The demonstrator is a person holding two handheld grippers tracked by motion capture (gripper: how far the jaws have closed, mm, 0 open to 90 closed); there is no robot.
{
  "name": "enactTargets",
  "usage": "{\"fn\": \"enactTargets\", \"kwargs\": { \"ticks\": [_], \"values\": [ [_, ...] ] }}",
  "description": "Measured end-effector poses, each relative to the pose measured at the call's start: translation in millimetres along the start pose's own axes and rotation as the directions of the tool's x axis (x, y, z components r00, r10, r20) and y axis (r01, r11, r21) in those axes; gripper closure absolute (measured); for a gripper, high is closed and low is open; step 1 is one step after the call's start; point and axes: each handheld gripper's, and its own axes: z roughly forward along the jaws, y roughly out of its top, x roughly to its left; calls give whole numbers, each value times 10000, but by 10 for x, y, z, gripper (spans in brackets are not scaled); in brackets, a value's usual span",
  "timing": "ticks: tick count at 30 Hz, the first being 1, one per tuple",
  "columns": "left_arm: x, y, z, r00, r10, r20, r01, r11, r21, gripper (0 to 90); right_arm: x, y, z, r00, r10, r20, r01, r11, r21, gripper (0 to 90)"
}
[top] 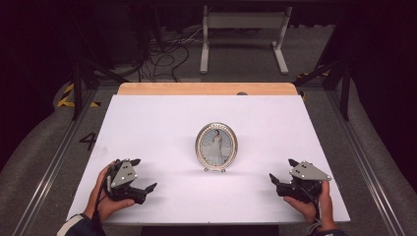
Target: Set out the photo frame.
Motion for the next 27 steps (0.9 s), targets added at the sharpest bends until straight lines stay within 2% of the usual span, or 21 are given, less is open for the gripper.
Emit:
{"fn": "enactTargets", "kwargs": {
  "ticks": [4,8,12,27],
  "values": [
    [56,-75,-74,9995,-329,-22,329,9994,-142,65,-33,-45,-23,9999,-6,157,6,10000,13,200],
    [131,-203,-185,9956,-916,-208,911,9955,-244,65,-71,-71,-59,9996,82,274,-82,10000,-11,199],
    [179,-271,-257,9918,-1243,-284,1230,9914,-456,66,-118,-100,-104,9988,276,400,-273,9996,-101,198],
    [216,-285,-225,9910,-1246,-492,1230,9918,-346,67,-144,-146,-85,9977,536,424,-527,9984,-206,193]
  ]
}}
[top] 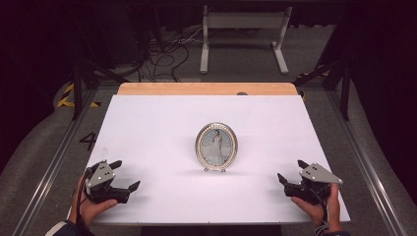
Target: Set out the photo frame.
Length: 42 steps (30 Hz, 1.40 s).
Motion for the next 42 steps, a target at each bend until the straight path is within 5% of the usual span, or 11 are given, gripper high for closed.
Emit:
{"fn": "enactTargets", "kwargs": {
  "ticks": [19,31,42],
  "values": [
    [-34,-8,29,9995,329,-42,-327,9991,251,66,20,-5,1,10000,-16,52,17,10000,-43,191],
    [-22,21,8,9994,224,-255,-230,9994,-266,67,17,-12,-26,9997,-83,214,87,9998,-187,198],
    [-16,20,66,9987,443,-258,-441,9990,72,67,-14,-16,-1,9988,-193,445,200,9997,-156,191]
  ]
}}
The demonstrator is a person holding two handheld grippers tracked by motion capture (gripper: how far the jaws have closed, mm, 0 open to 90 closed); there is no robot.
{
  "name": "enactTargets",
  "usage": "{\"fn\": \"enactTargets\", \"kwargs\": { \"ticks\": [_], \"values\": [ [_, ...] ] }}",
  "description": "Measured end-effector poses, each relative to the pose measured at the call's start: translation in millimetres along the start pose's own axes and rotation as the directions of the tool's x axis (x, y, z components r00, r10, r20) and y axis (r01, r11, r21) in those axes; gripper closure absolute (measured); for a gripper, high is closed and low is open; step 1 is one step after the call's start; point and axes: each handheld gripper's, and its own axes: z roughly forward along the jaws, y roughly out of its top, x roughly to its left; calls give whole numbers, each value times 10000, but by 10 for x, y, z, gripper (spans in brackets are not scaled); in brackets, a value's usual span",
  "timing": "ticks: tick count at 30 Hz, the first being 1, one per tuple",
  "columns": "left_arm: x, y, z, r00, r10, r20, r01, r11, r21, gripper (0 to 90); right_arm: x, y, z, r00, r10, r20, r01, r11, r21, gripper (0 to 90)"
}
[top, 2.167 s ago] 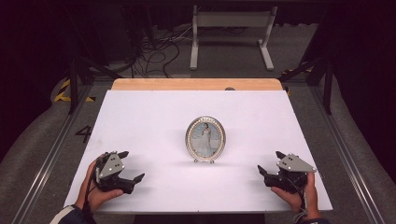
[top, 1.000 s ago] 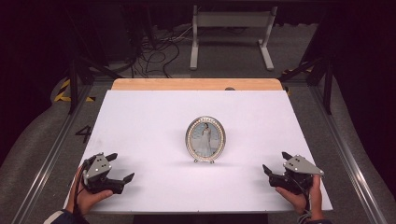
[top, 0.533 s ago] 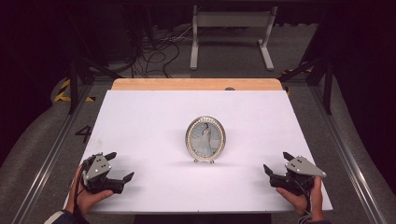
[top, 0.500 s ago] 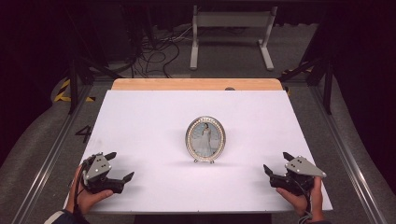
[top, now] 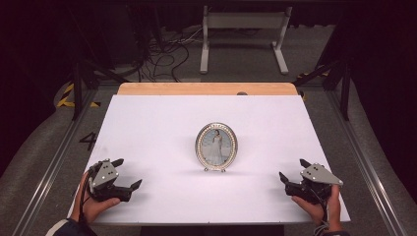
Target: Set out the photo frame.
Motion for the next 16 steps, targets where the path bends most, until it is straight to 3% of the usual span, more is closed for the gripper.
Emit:
{"fn": "enactTargets", "kwargs": {
  "ticks": [7,16],
  "values": [
    [-28,9,-2,10000,99,-12,-99,9999,23,67,28,-8,-14,9999,-101,-10,101,9999,25,188],
    [-13,7,29,10000,-68,71,68,9999,76,66,0,-27,-10,9999,103,51,-103,9999,91,180]
  ]
}}
